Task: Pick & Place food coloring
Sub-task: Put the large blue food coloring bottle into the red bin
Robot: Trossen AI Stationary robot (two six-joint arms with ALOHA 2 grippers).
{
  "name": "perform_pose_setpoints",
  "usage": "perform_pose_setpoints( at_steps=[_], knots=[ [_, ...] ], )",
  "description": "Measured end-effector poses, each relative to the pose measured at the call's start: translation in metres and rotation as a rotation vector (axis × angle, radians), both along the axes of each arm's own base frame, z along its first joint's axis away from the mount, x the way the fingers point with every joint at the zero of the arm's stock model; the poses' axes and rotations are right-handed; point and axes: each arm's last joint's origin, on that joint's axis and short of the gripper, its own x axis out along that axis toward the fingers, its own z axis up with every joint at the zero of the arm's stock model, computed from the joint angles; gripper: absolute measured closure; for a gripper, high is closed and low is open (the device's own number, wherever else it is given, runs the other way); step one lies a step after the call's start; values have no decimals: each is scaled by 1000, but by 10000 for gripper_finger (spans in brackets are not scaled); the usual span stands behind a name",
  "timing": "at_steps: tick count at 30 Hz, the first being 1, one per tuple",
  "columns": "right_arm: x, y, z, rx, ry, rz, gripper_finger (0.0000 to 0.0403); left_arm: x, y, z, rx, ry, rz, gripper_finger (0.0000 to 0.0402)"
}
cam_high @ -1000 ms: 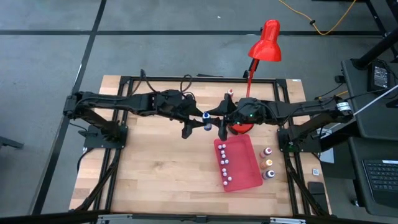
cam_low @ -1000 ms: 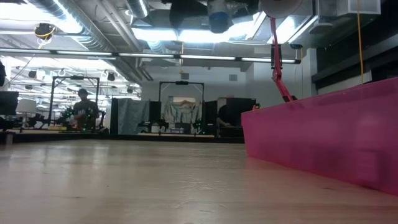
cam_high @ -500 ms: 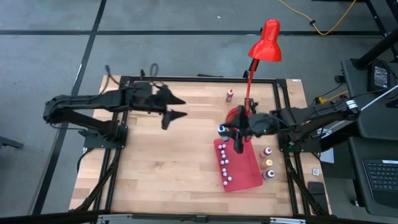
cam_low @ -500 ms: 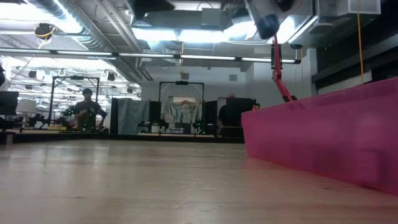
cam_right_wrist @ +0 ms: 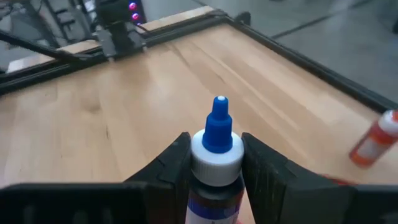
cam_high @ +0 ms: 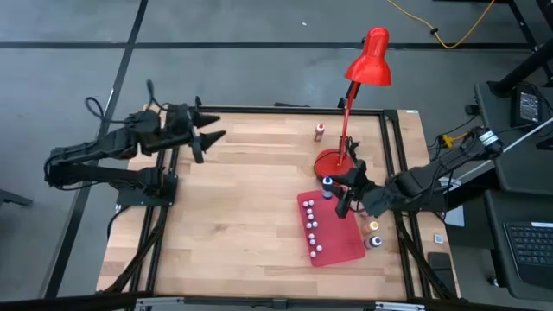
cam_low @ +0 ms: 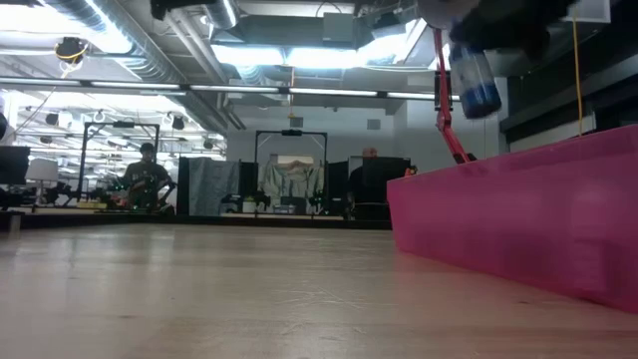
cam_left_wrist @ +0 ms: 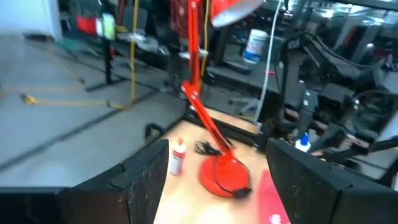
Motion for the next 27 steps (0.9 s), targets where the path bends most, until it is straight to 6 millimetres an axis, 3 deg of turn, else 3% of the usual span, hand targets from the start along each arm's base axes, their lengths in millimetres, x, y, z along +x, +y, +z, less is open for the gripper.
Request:
perform_pose_setpoints(
  at_steps=[6, 11, 27],
  knots=[
    [-12, 9, -41, 66, -27, -78, 284, -18, -1, 6, 75, -24, 88, 137],
    [-17, 14, -64, 68, -32, -131, 284, -29, -1, 10, 108, -38, 167, 137],
    [-5, 22, -113, 27, 12, -254, 284, -37, -2, 2, 43, 4, 183, 137]
  ],
)
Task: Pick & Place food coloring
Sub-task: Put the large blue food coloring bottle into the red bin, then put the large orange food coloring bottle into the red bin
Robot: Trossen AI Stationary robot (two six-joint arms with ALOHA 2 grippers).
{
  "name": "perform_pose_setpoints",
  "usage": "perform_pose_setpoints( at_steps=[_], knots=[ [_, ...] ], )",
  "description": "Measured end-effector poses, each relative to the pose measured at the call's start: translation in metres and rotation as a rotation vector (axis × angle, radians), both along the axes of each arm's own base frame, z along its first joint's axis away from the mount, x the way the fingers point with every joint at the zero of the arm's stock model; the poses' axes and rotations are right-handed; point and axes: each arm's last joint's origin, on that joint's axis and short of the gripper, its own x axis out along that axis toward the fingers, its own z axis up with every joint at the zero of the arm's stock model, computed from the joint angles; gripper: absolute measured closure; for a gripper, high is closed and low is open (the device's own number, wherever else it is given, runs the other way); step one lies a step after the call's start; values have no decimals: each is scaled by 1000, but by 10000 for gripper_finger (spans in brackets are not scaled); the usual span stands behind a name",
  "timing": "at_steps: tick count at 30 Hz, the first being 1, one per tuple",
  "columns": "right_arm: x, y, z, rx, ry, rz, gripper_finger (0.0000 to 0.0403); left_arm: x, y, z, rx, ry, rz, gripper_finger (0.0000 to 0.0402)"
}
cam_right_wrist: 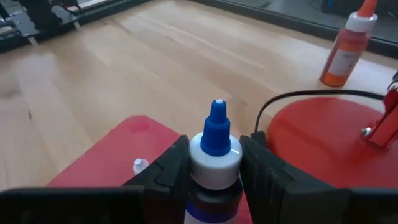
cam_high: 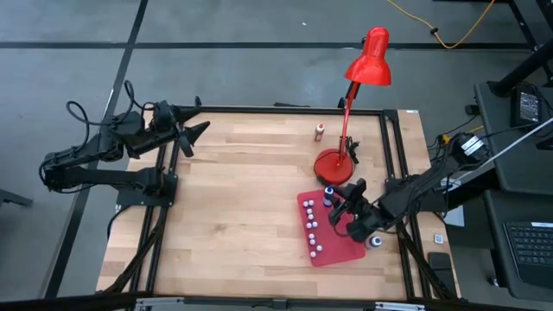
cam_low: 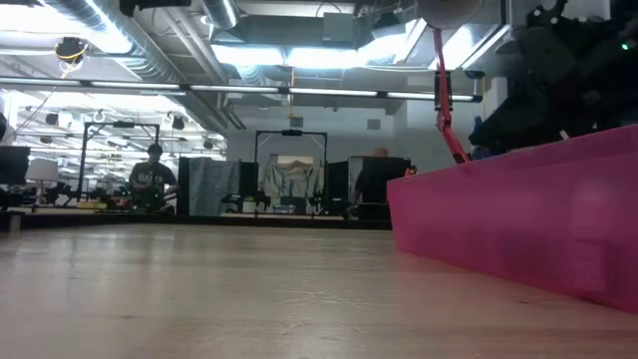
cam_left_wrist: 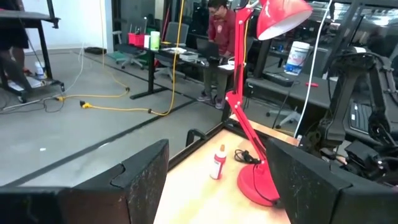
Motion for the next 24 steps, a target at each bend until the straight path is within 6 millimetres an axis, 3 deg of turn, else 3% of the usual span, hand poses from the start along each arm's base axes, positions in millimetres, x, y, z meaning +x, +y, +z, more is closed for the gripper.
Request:
perform_pose_setpoints(
  at_steps=[11, 19, 24],
  knots=[
    [2, 4, -19, -33, 37, -21, 282, 0, 0, 0, -1, 2, 0, 137],
    [2, 5, -18, 21, 10, -39, 145, -2, -3, 0, -25, -19, -101, 137],
    [3, 6, -5, 50, -23, -31, 108, -17, -6, 4, 1, -65, -102, 137]
  ],
)
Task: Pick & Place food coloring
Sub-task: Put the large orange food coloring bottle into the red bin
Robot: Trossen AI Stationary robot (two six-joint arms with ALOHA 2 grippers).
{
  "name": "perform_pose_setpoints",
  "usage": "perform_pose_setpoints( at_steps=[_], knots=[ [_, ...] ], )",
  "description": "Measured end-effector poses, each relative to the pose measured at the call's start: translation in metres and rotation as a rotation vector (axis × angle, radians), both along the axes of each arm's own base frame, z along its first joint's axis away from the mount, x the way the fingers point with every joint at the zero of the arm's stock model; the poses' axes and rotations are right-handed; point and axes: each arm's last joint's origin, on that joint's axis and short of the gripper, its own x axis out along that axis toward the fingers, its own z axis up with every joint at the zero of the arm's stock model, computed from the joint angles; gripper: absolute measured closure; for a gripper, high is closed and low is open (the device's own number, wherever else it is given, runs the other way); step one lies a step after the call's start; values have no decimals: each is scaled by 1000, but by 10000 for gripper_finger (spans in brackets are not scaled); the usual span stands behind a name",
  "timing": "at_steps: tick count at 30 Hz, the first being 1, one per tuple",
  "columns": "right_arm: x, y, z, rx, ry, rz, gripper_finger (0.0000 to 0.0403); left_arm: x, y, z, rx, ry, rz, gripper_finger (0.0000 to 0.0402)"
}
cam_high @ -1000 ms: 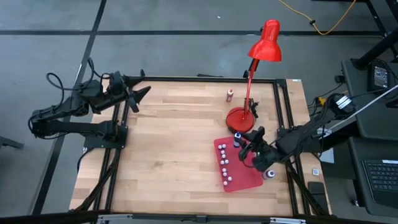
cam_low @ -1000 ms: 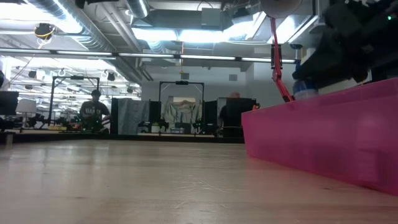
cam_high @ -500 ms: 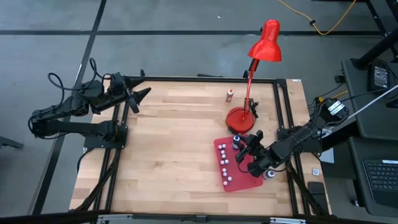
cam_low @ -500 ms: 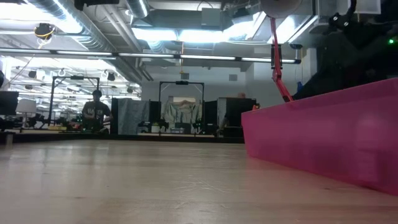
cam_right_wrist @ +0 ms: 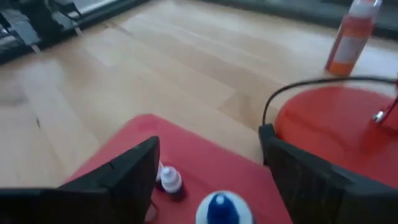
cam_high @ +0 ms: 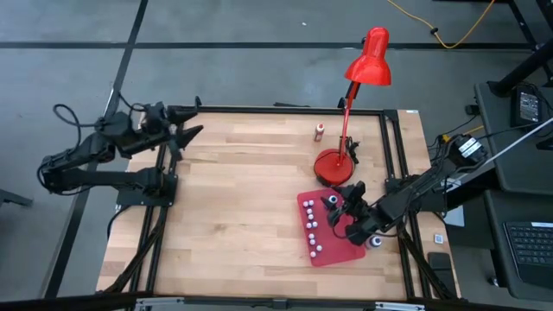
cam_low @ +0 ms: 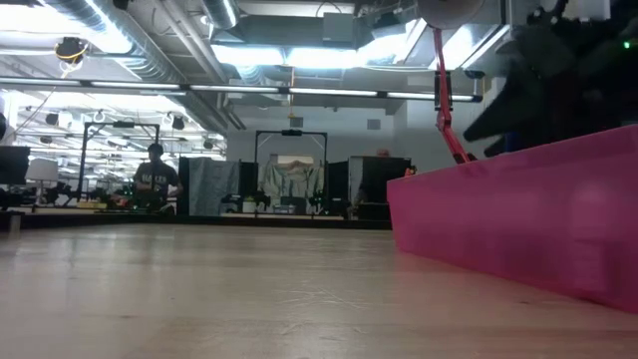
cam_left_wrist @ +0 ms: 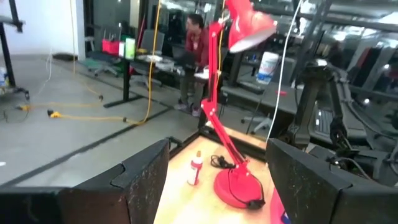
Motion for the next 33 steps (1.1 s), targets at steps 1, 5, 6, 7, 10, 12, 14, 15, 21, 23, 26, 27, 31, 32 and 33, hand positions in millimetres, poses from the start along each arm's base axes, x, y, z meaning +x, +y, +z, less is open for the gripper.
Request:
perform_pose_setpoints(
  at_steps=[1, 5, 6, 7, 10, 12, 14, 15, 21, 23, 26, 27, 31, 32, 33],
  knots=[
    [0, -1, 3, -9, -4, 0, 107, -5, -1, 1, 7, -10, 0, 137],
    [-1, -2, 21, -55, -50, 3, 108, -25, -5, -1, 12, -22, -1, 137],
    [-2, -2, 27, -67, -61, 4, 109, -30, -6, -3, 11, -19, -1, 137],
    [-2, -3, 32, -74, -71, 8, 110, -35, -7, -4, 4, -19, -2, 137],
    [-3, -4, 48, -87, -90, 30, 112, -46, -9, -9, -9, -9, 13, 137],
    [-4, -4, 59, -88, -106, 41, 112, -52, -9, -14, -12, 14, 38, 137],
    [-4, -4, 67, -93, -112, 55, 112, -54, -9, -22, -11, 13, 71, 137],
    [-4, -5, 71, -91, -121, 58, 112, -54, -8, -28, -10, 16, 86, 137],
    [-4, -4, 91, -99, -152, 76, 112, -49, -5, -69, 0, -4, 176, 137],
    [-3, -4, 97, -107, -155, 82, 112, -46, -3, -82, 2, -18, 211, 137],
    [-1, -3, 103, -108, -163, 88, 112, -41, -2, -100, 1, -42, 247, 137],
    [-1, -2, 105, -109, -164, 89, 112, -40, -1, -106, 1, -52, 255, 137],
    [0, -2, 109, -102, -176, 89, 112, -31, 1, -128, -12, -56, 262, 137],
    [0, -2, 110, -99, -178, 90, 112, -29, 1, -133, -12, -37, 262, 137],
    [1, -1, 111, -92, -186, 91, 112, -26, 2, -135, -6, -36, 259, 137]
  ],
)
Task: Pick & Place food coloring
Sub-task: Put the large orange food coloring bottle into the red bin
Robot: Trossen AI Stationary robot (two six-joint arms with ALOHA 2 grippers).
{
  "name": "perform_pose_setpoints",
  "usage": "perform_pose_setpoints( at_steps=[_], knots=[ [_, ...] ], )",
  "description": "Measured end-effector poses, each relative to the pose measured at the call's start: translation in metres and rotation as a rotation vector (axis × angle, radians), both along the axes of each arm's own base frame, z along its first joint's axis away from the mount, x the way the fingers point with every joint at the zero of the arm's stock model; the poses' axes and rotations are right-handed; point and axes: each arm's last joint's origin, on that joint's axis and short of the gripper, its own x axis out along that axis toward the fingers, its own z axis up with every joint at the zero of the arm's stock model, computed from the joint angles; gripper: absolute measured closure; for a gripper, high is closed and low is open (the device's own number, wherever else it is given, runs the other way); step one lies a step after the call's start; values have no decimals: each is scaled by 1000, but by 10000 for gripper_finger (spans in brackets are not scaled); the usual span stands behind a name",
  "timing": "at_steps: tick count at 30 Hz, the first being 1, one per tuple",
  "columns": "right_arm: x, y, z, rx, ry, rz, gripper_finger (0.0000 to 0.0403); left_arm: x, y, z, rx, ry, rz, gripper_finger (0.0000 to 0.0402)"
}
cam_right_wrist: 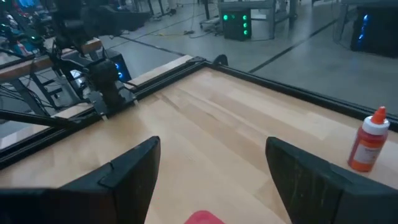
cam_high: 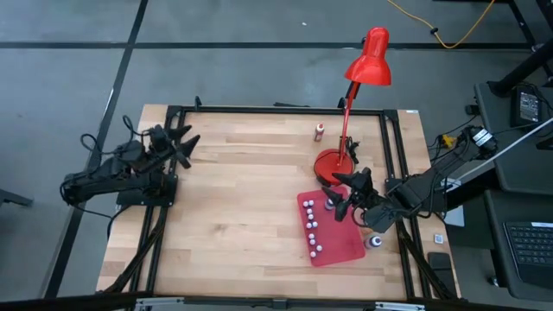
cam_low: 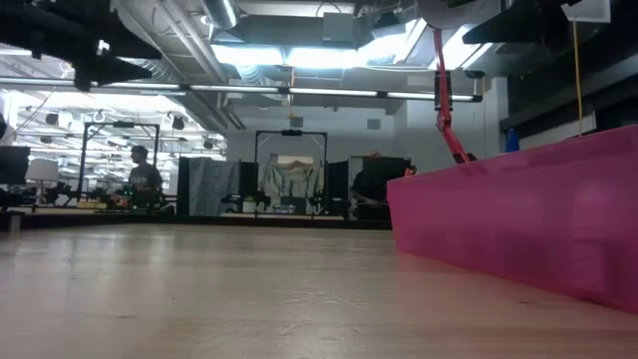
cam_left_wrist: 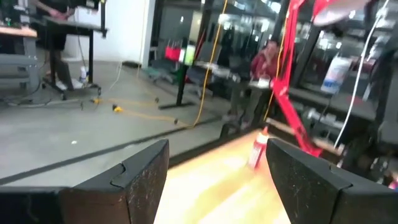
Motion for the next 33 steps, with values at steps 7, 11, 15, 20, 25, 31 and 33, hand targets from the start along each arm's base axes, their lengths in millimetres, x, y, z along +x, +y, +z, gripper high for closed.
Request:
perform_pose_setpoints(
  at_steps=[7, 11, 15, 20, 25, 31, 33],
  knots=[
    [2, 2, 2, 38, -13, 34, 112, 16, 3, -25, 45, -38, -20, 137],
    [2, 3, 3, 52, -27, 40, 112, 23, 3, -38, 68, -55, -63, 137],
    [3, 3, 3, 55, -31, 40, 112, 27, 4, -50, 67, -49, -65, 137],
    [4, 4, 7, 54, -54, 47, 112, 31, 4, -64, 55, -28, -65, 137],
    [14, -6, 10, -4, -47, 16, 112, 31, 5, -67, 59, -32, -41, 137],
    [27, -29, 10, 1, -44, -55, 111, 30, 6, -67, 68, -19, 7, 137],
    [32, -37, 8, 38, -48, -62, 111, 30, 6, -67, 70, -17, 6, 137]
  ],
)
